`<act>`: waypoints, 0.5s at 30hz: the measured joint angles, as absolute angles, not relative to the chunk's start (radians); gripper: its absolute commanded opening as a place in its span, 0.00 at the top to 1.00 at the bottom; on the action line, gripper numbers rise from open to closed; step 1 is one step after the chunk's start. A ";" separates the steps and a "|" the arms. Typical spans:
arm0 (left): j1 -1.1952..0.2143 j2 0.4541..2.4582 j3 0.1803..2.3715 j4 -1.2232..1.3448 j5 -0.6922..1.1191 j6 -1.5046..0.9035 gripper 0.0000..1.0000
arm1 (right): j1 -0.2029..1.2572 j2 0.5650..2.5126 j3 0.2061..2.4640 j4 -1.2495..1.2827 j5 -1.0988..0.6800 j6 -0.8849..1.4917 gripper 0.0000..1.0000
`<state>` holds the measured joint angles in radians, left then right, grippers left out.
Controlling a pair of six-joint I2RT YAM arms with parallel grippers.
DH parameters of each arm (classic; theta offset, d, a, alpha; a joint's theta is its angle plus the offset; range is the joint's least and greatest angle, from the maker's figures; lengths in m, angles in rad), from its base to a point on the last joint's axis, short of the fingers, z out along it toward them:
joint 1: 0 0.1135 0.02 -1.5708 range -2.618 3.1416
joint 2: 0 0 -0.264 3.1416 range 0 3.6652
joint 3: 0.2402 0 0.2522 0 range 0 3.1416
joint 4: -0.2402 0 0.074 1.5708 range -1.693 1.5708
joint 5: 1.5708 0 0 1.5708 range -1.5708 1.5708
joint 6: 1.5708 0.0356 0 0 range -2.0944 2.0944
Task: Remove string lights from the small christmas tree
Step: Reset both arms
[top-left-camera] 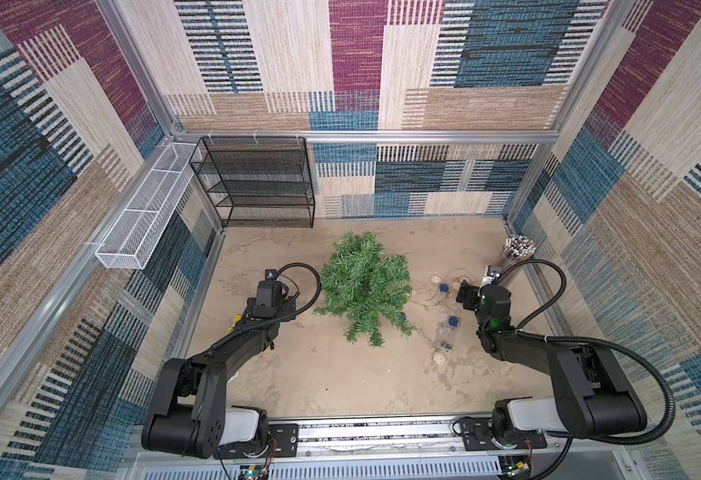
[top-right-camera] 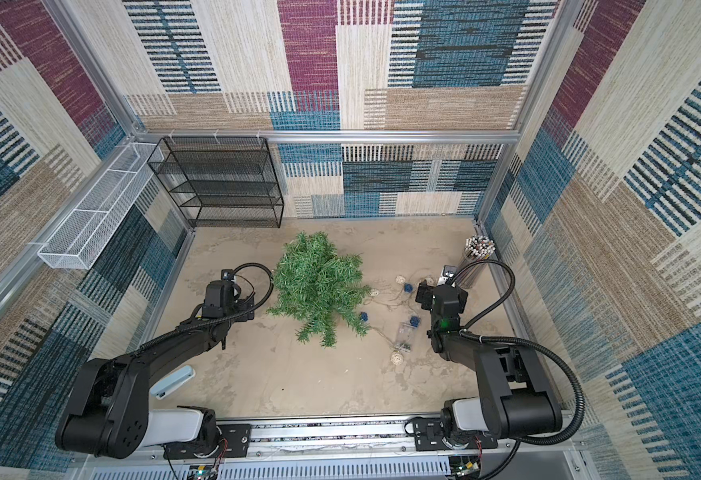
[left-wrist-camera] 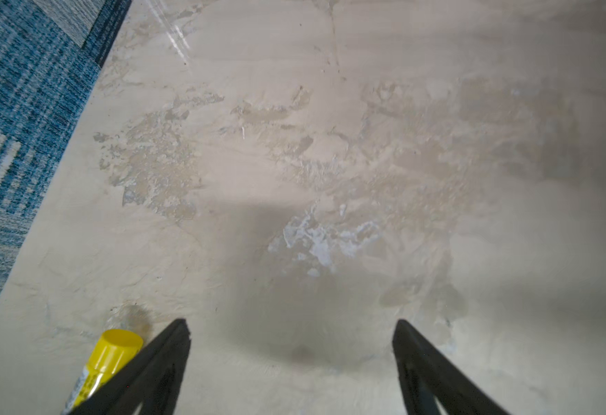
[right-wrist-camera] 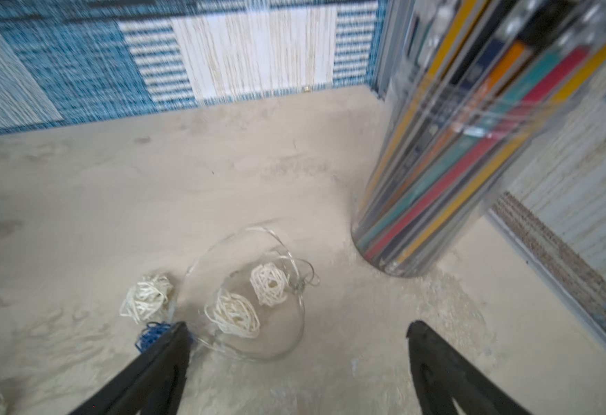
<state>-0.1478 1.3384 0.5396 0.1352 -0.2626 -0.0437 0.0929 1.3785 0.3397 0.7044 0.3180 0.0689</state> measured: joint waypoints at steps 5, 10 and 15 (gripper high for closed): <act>-0.149 1.303 0.406 0.392 -0.165 0.038 0.02 | 0.083 1.439 0.220 0.992 0.303 0.004 0.04; -0.148 1.375 0.450 0.493 -0.121 0.109 0.02 | 0.031 1.504 0.173 1.198 0.231 -0.008 0.04; -0.143 1.452 0.486 0.551 -0.126 0.141 0.02 | 0.019 1.496 0.239 1.188 0.167 -0.010 0.04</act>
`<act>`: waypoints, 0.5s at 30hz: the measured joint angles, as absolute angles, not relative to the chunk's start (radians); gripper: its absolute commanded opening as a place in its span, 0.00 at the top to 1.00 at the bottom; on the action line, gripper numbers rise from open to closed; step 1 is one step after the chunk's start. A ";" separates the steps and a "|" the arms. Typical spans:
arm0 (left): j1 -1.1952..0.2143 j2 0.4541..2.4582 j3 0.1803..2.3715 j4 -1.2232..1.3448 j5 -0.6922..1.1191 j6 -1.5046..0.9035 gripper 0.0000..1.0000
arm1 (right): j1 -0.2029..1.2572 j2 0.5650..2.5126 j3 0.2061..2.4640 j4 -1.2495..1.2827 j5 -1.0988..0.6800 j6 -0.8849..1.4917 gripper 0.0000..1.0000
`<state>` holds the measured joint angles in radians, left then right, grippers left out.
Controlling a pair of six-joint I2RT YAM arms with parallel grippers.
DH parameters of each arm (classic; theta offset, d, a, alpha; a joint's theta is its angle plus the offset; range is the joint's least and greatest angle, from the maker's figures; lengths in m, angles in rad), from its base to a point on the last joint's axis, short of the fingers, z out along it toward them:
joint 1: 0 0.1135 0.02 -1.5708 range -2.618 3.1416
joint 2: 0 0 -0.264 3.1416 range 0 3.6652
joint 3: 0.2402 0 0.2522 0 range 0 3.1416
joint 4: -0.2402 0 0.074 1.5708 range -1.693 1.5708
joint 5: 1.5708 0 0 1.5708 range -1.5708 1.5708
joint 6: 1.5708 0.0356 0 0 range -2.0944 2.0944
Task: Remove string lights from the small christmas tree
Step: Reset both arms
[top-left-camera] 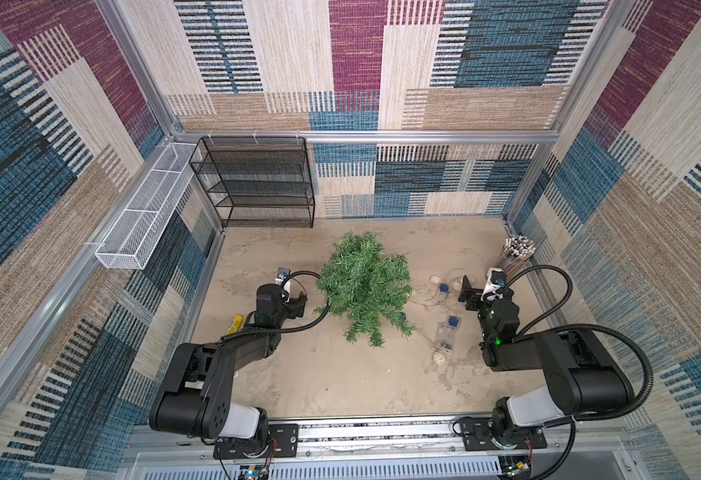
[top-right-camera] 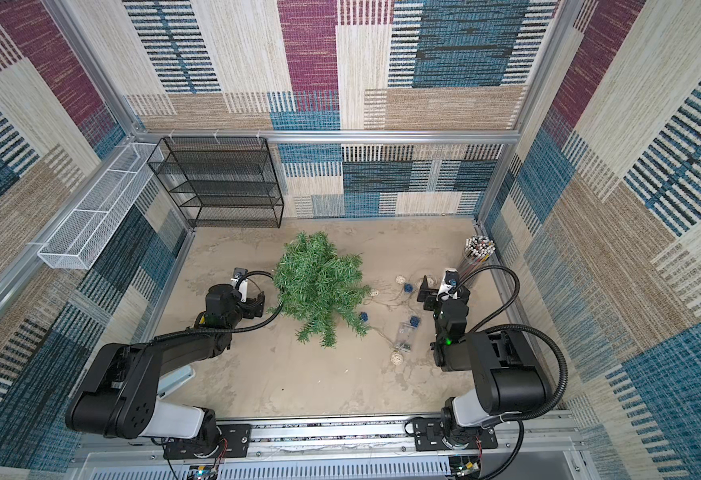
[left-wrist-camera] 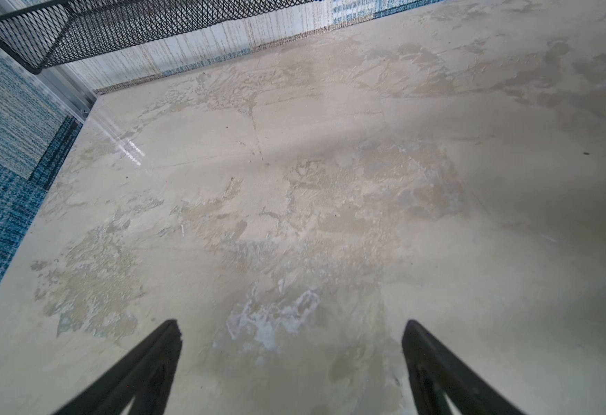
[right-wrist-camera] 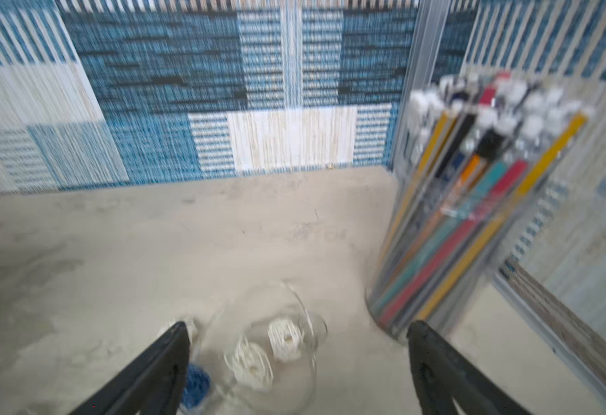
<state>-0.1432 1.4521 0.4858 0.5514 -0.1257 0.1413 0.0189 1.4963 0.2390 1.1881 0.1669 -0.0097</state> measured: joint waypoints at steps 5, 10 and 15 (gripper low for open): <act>-0.133 1.464 0.514 0.542 -0.128 0.142 0.02 | 0.013 1.495 0.247 1.148 0.149 0.000 0.04; -0.124 1.459 0.498 0.558 -0.141 0.141 0.02 | 0.013 1.494 0.248 1.139 0.141 0.000 0.04; -0.113 1.415 0.400 0.645 -0.170 0.126 0.02 | 0.013 1.494 0.248 1.138 0.140 0.000 0.04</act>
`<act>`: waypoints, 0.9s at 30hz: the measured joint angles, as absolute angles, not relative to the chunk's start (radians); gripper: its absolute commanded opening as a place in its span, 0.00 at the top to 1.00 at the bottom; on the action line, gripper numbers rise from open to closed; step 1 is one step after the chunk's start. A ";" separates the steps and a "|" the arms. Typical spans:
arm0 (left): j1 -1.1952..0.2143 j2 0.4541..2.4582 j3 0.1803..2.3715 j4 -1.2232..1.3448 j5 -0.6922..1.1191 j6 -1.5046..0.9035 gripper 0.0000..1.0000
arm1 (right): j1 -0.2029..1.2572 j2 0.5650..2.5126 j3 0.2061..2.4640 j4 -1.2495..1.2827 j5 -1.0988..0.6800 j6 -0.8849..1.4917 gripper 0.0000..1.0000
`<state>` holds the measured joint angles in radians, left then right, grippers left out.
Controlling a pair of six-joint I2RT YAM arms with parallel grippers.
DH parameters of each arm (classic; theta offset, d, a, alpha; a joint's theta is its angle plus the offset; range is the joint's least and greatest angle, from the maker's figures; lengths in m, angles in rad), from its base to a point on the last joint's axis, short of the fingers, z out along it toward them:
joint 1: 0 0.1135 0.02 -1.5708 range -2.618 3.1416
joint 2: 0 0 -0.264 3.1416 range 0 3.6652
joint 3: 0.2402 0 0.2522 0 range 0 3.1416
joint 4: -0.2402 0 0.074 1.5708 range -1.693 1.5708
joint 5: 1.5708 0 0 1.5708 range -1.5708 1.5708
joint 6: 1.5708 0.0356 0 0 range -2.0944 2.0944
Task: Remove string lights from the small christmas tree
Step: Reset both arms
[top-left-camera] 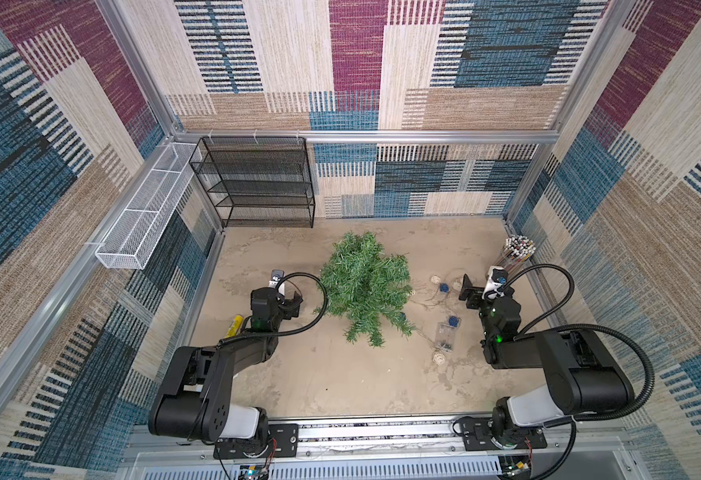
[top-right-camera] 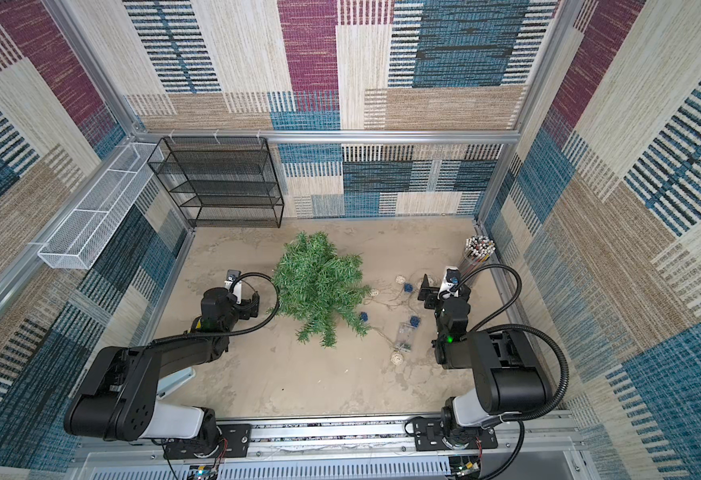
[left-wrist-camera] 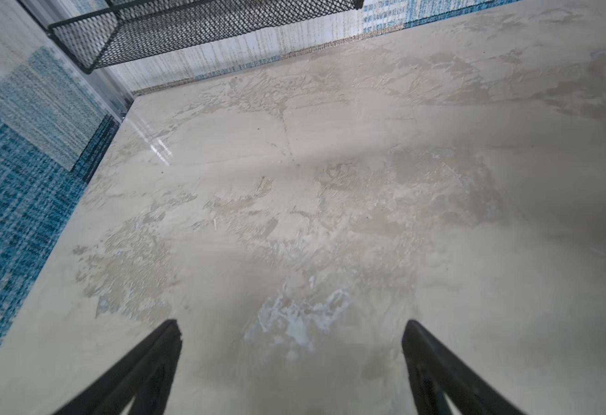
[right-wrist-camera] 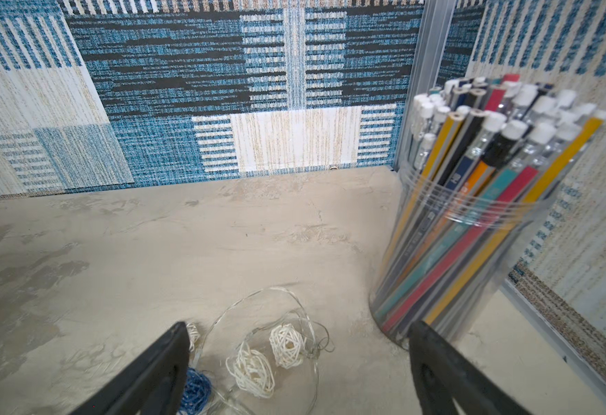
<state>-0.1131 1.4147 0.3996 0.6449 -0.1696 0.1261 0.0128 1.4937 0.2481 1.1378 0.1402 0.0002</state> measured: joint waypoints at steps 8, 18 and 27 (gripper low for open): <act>-0.085 1.495 0.344 0.826 -0.252 0.070 0.02 | 0.013 1.494 0.249 1.137 0.138 0.000 0.04; -0.007 1.520 0.440 0.763 -0.199 0.018 0.01 | 0.011 1.494 0.250 1.135 0.138 0.000 0.04; -0.004 1.520 0.442 0.736 -0.150 0.014 0.01 | 0.011 1.494 0.250 1.132 0.138 0.000 0.04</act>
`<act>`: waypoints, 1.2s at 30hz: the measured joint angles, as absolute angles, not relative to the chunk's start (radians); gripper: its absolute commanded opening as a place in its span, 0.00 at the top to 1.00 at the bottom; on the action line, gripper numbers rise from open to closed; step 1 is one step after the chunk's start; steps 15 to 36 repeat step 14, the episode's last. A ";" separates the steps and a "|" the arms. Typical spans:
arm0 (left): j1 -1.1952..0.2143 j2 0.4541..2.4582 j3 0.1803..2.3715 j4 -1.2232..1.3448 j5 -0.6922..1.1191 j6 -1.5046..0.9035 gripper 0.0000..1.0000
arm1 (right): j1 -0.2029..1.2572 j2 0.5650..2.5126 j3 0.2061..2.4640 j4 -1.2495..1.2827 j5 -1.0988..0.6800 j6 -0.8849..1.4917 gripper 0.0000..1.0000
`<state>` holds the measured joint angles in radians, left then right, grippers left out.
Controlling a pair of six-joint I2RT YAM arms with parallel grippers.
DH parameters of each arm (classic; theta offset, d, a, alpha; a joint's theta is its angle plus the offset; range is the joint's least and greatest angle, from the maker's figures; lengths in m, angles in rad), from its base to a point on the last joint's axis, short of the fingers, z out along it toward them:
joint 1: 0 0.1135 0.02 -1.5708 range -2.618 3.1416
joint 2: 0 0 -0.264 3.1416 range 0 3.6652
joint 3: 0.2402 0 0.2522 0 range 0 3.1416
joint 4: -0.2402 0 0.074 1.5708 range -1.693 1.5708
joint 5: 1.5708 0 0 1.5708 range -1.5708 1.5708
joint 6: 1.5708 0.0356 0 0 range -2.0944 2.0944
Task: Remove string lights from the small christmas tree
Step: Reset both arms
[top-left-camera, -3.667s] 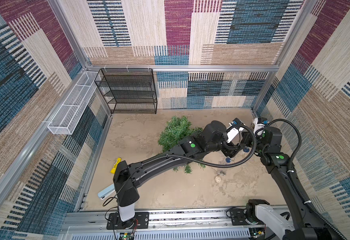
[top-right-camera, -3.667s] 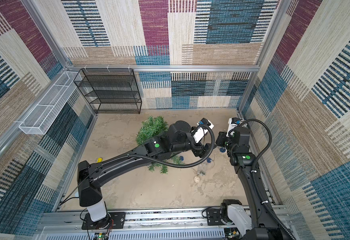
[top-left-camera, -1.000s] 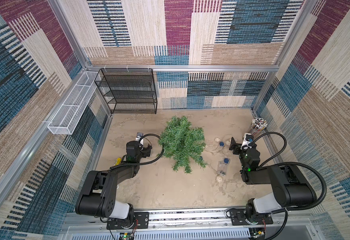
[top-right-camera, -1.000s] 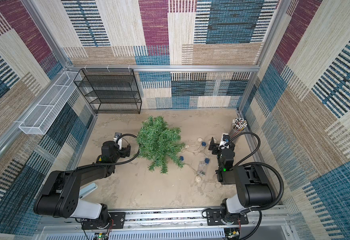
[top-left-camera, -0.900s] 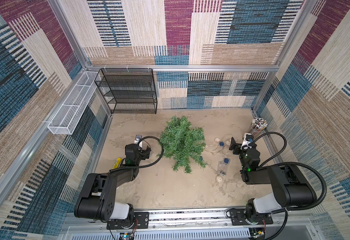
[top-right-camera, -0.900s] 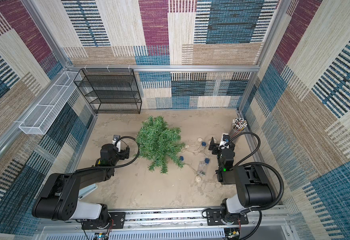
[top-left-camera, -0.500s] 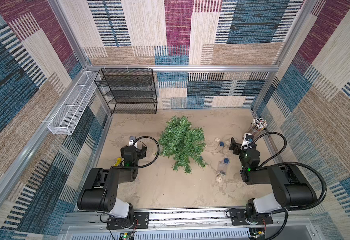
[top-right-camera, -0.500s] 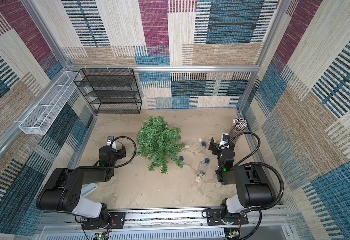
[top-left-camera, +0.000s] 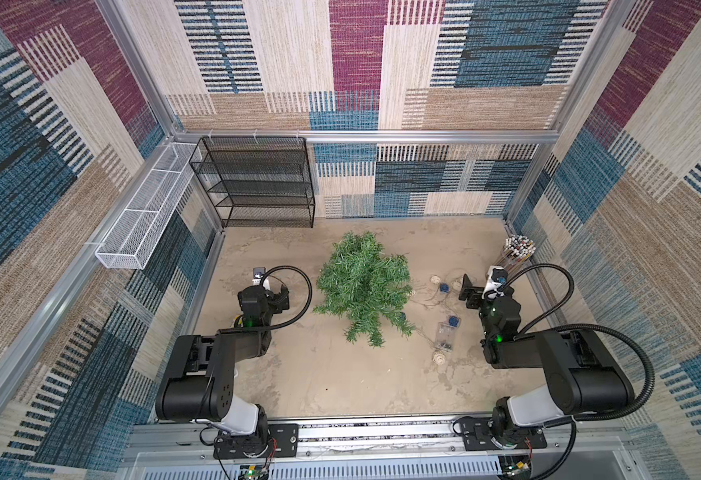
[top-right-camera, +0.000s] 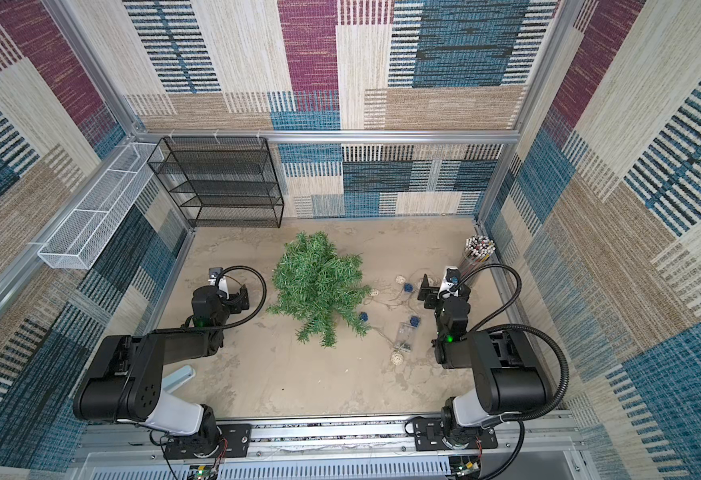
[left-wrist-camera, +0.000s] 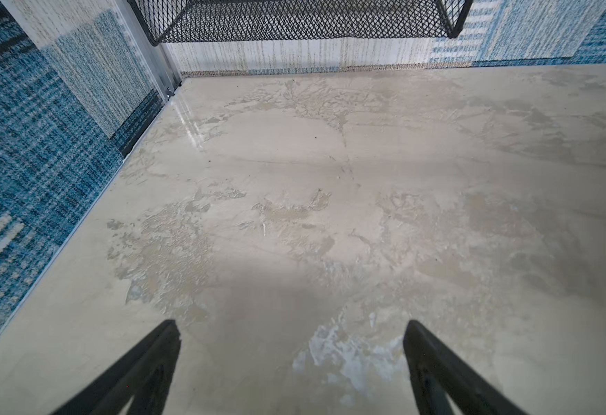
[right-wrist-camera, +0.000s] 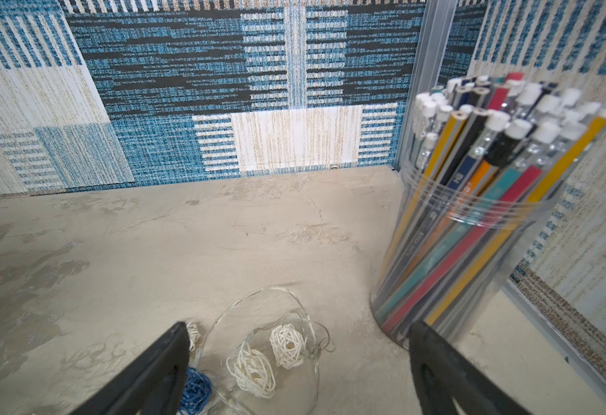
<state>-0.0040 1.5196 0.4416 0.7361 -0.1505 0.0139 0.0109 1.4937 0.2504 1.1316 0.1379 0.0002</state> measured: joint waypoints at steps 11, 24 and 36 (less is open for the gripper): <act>0.004 1.533 0.460 0.720 -0.125 0.010 0.01 | 0.011 1.494 0.250 1.132 0.138 0.000 0.04; 0.004 1.532 0.460 0.718 -0.125 0.010 0.01 | 0.011 1.494 0.250 1.132 0.138 0.000 0.04; 0.004 1.532 0.460 0.718 -0.125 0.010 0.01 | 0.011 1.494 0.250 1.132 0.138 0.000 0.04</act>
